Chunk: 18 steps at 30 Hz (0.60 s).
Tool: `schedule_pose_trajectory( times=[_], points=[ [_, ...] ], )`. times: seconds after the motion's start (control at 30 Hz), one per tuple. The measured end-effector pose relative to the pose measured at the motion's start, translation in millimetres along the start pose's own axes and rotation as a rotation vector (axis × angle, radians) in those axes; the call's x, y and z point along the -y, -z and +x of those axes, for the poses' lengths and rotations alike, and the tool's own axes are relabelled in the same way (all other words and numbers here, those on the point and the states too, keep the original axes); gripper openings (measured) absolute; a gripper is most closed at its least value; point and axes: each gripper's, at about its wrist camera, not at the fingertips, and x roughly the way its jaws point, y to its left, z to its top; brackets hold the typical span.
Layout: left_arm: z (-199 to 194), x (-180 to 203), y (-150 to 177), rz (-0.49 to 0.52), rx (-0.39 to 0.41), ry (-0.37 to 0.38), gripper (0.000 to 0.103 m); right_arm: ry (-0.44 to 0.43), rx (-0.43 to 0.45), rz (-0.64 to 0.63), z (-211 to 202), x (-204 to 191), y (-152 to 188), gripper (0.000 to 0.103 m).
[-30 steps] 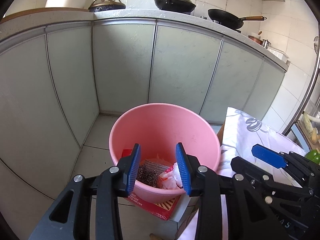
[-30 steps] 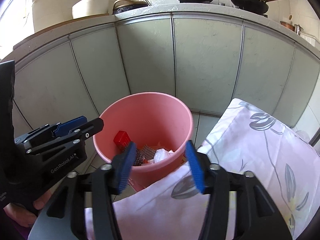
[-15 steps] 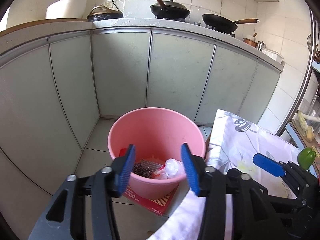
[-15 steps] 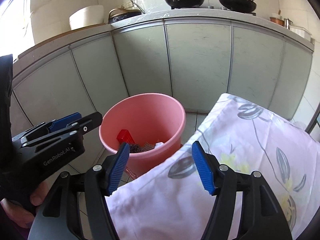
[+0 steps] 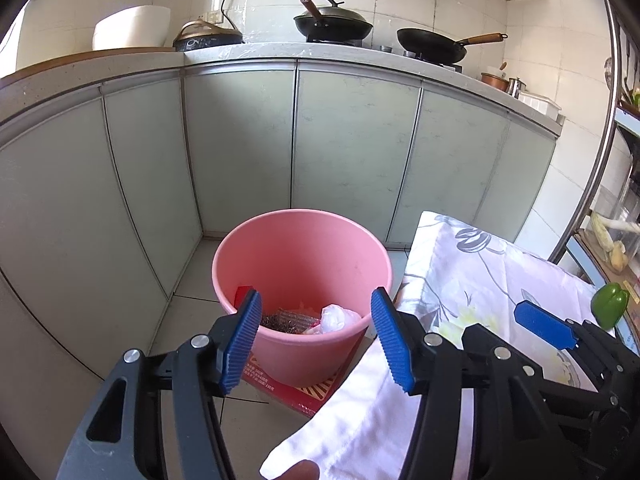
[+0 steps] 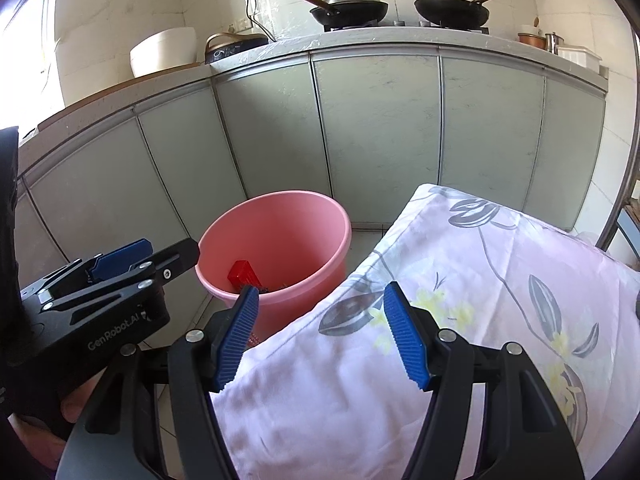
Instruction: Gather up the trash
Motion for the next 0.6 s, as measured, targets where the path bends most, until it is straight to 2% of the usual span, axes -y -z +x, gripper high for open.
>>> schedule_pose_trajectory(
  times=[0.6],
  points=[
    [-3.6,9.5,7.9,0.028,-0.005,-0.007,0.050,0.030,0.010,-0.010,-6.2,3.5,9.8,0.066]
  ],
)
